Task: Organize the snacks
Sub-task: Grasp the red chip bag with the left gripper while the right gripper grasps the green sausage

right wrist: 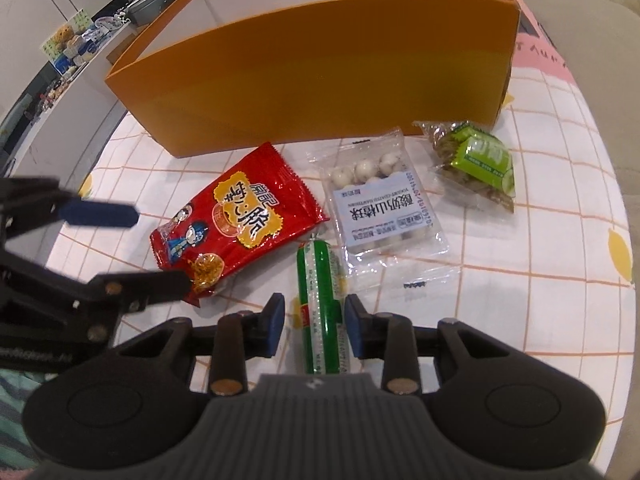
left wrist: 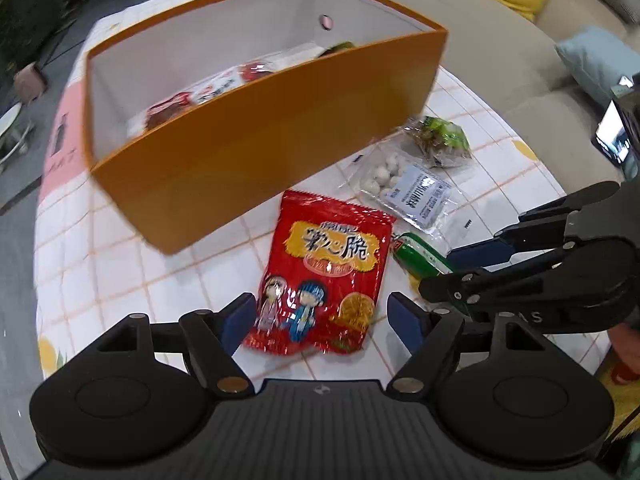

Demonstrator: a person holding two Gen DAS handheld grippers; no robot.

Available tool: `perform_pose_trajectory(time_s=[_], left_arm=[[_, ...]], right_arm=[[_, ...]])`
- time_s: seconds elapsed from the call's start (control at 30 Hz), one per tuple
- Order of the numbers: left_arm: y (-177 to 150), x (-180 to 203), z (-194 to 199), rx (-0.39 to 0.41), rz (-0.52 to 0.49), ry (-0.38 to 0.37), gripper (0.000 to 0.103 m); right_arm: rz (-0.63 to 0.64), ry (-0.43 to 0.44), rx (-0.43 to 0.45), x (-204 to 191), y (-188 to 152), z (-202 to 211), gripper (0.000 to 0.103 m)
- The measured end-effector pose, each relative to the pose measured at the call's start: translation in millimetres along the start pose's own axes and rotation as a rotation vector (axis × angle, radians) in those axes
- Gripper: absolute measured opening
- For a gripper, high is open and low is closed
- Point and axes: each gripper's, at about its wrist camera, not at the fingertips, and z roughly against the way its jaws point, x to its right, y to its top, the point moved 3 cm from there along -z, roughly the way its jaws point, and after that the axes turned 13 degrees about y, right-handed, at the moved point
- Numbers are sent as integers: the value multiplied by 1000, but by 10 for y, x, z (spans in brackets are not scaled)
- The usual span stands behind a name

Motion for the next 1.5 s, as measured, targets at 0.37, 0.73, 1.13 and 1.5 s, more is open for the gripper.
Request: perform_pose_trajectory(time_s=[0.37,0.73,1.13,1.5], left_arm=[[89,93,-333,-30,-151,-21,94],[112,111,-531,-52,-149,-17,95],[38,61,-484,-63,36,6,80],[-129,-118,-206,-69,292,-2,78]], right_arm=[[-32,20,-1,89,13,-10,30],[2,41,5,93,-24,-6,30],[10,40,5,58,-14,-27,19],[28,60,5,23,-14,91,19]])
